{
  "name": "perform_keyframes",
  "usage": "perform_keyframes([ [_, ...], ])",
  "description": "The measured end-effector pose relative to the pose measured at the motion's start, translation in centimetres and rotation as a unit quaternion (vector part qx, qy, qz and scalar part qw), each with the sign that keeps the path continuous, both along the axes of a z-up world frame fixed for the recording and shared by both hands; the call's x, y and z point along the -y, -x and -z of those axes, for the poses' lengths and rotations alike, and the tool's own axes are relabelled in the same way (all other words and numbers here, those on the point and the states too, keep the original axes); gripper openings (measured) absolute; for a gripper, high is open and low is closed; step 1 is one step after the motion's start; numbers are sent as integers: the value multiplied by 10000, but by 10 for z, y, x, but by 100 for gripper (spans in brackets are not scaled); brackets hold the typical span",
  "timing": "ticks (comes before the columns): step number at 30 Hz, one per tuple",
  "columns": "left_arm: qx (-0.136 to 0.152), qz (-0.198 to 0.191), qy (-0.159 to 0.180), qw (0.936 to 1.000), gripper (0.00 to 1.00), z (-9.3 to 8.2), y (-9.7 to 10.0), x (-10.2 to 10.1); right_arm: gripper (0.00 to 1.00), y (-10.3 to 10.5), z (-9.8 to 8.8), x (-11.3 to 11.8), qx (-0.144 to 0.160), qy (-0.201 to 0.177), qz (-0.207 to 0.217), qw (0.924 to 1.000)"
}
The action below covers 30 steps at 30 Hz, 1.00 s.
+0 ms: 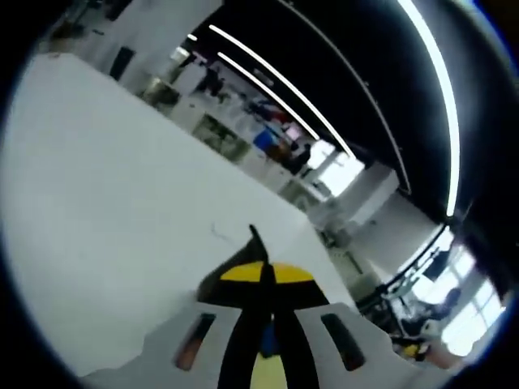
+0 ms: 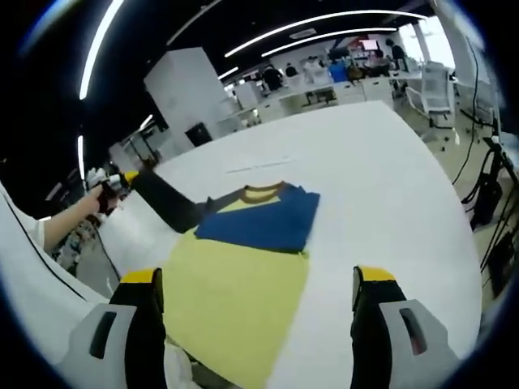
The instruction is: Fold the garment on the visible template until the final outline fits inside the template.
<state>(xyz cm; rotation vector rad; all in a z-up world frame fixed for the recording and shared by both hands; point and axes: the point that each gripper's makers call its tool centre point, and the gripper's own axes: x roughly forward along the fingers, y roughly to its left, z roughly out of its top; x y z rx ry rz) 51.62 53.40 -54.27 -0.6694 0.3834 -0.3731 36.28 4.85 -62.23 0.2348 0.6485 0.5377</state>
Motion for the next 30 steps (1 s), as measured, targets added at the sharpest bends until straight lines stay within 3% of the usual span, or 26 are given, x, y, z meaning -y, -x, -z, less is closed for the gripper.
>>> perform_keyframes([
  [13,205,284,29,9994,0,-27,11,36,96,1,1,7,17,-63,-30,10000],
  [22,488,513,176,9973,0,-52,18,69,96,2,2,16,10,-59,7,10000],
  [30,594,741,261,9951,0,-64,18,100,96,3,1,23,13,-54,43,10000],
])
